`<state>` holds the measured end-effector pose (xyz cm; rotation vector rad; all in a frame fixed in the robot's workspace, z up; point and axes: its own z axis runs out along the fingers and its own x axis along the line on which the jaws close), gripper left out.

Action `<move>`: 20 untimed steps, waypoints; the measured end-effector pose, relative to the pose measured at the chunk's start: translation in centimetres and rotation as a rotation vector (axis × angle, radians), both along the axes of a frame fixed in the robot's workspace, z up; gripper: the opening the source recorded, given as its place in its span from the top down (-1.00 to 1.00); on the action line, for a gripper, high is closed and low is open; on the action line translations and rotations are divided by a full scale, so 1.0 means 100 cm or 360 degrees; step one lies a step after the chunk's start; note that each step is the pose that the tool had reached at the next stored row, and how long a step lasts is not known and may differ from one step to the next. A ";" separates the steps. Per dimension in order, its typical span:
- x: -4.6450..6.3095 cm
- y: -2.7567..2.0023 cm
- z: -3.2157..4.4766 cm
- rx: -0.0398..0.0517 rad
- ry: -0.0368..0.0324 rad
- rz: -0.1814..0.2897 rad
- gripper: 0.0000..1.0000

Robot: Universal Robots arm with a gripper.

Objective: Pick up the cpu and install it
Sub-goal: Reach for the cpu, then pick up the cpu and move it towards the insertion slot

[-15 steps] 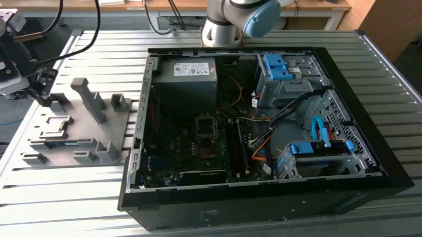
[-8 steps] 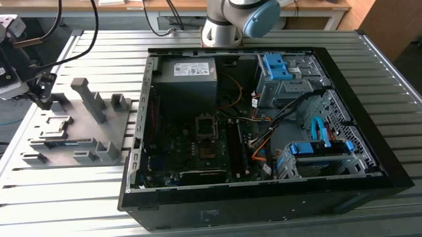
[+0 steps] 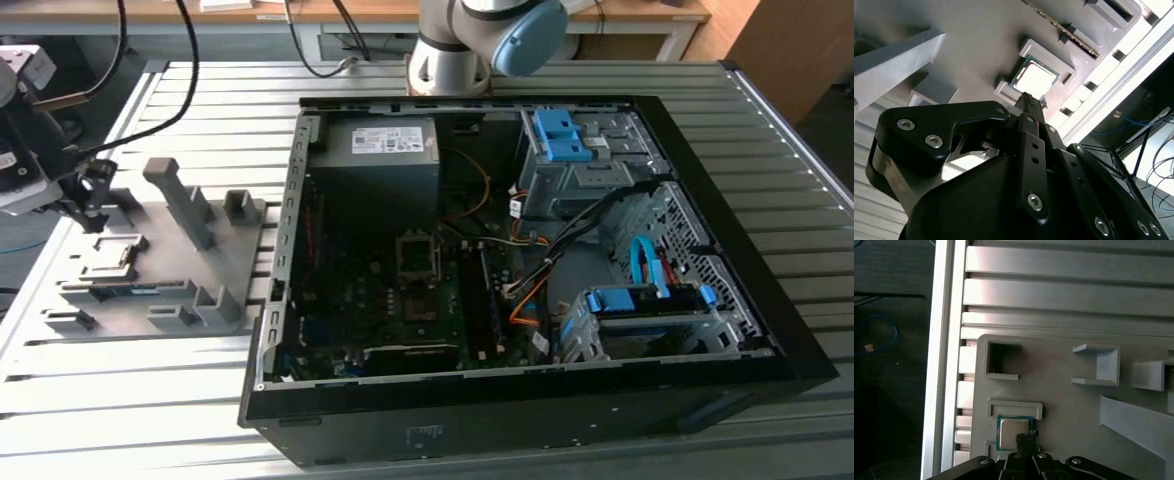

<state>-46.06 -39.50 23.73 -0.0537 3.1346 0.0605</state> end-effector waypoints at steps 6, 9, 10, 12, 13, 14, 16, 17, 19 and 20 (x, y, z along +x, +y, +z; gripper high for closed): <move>-0.004 -0.0005 -0.0092 0.0000 0.0000 0.0000 0.80; -0.004 -0.0006 -0.0118 0.0000 0.0000 0.0000 0.80; -0.004 -0.0006 -0.0123 0.0000 0.0000 0.0000 0.80; -0.005 -0.0006 -0.0126 -0.0001 0.0000 0.0000 0.80; -0.004 -0.0006 -0.0127 -0.0001 0.0000 0.0000 0.80; -0.004 -0.0005 -0.0128 0.0000 0.0000 0.0000 0.80; -0.004 -0.0005 -0.0131 0.0000 0.0000 0.0000 0.80; -0.004 -0.0005 -0.0131 0.0000 0.0000 0.0000 0.80; -0.005 -0.0006 -0.0132 0.0000 0.0000 0.0000 0.80; -0.005 -0.0006 -0.0133 0.0000 0.0000 0.0000 0.80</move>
